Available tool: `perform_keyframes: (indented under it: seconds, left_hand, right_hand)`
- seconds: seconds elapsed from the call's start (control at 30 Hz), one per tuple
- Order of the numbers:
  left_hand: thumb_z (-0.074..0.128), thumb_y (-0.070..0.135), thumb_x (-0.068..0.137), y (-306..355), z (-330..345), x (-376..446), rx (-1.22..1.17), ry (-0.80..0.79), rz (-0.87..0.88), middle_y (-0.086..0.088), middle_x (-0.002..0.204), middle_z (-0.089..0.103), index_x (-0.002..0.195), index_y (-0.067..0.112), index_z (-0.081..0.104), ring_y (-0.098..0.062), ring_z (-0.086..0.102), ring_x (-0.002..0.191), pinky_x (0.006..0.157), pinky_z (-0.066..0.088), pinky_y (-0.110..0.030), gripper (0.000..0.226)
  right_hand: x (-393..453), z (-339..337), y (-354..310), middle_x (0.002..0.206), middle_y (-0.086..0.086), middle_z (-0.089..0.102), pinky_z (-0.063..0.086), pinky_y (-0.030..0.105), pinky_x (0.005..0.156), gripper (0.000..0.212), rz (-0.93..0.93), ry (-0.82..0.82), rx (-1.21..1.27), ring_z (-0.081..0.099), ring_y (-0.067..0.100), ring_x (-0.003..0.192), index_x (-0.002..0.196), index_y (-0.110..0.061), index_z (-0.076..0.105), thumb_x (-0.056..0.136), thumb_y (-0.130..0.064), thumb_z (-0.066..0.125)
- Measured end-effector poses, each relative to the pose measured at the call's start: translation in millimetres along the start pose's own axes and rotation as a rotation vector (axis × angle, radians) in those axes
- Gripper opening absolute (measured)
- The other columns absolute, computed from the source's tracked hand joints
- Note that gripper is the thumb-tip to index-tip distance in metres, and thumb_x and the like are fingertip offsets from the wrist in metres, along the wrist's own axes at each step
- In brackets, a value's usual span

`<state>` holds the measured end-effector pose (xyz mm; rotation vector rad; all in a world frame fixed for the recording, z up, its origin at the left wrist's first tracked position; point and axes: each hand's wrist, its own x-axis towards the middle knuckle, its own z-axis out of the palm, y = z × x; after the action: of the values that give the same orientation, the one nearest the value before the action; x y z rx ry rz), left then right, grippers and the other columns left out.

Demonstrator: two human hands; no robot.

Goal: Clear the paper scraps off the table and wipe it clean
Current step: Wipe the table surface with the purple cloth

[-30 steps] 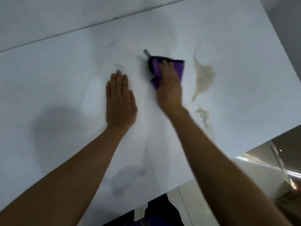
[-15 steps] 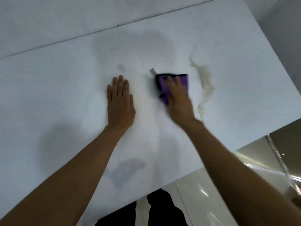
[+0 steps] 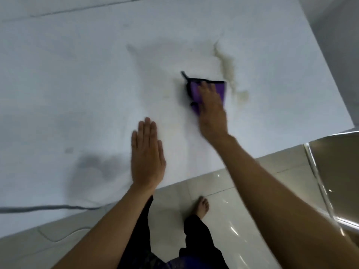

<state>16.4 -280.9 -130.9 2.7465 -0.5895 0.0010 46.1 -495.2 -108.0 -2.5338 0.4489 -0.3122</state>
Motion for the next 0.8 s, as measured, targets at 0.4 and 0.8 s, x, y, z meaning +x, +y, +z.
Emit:
perform_keyframes:
  seconds: [0.4,0.8]
  left_hand:
    - [0.032,0.015,0.105,-0.3,6.6,0.9,0.003,0.063,-0.025,-0.014,0.164,0.023,0.155,0.002,0.028,-0.027,0.014,0.154,0.126,0.009,-0.047,0.052]
    - [0.035,0.011,0.104,2.7,11.2,-7.1,0.083,0.12,-0.042,-0.016,0.162,0.03,0.152,0.001,0.034,-0.032,0.024,0.151,0.125,0.011,-0.05,0.049]
  right_hand:
    - [-39.6,-51.1,95.1,0.158,0.008,0.035,0.015,0.052,0.121,0.066,-0.207,-0.252,-0.071,0.022,0.029,0.149,0.149,-0.012,0.04,0.085,0.003,0.043]
    - [-134.1,-38.6,58.6,0.158,0.001,0.035,0.012,0.043,0.124,0.058,-0.571,-0.41,0.017,0.02,0.017,0.151,0.149,-0.015,0.042,0.092,-0.007,0.052]
